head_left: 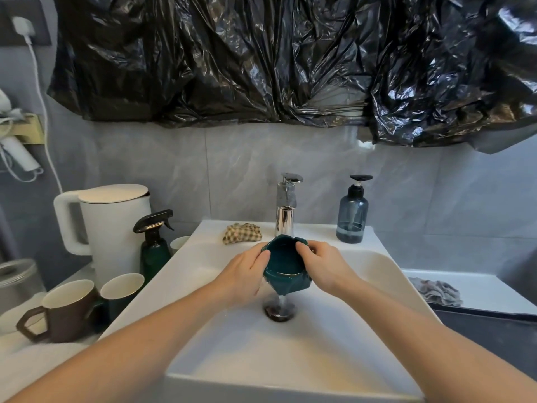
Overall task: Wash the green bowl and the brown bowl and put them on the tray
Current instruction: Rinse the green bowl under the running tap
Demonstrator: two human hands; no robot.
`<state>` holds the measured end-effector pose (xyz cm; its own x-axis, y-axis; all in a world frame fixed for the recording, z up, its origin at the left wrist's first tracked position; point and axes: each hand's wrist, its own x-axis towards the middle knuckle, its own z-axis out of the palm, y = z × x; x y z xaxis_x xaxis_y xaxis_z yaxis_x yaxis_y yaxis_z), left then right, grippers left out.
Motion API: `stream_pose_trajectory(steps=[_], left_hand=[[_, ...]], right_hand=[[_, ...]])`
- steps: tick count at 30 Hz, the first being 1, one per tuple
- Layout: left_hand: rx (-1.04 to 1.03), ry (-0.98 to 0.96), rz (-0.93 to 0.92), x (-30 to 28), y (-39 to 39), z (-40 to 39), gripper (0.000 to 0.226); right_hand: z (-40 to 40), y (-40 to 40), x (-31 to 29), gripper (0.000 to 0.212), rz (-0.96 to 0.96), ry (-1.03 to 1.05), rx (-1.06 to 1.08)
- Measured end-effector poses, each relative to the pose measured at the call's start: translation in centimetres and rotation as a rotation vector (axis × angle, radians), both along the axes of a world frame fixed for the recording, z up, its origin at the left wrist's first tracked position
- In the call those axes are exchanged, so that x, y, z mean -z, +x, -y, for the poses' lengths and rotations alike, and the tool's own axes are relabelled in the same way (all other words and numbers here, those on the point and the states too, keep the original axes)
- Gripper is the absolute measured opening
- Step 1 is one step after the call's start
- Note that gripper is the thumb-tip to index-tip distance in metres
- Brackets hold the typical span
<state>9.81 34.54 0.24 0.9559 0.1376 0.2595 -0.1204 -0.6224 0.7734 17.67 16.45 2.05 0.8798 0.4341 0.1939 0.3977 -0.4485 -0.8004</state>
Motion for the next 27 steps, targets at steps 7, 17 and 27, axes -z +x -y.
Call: stream_pose_trajectory(steps=[7,17,27], left_hand=[[0.041,0.006,0.007,-0.01,-0.05,-0.16,0.036],[0.050,0.015,0.010,-0.37,-0.24,-0.24,0.043],[0.065,0.011,0.048,-0.12,-0.08,-0.46,0.040]], right_hand=[[0.05,0.35,0.18,0.036,0.017,0.014,-0.015],[-0.03,0.75,0.55,0.041,0.045,0.047,-0.068],[0.27,0.70,0.43,0.052,0.100,0.078,-0.108]])
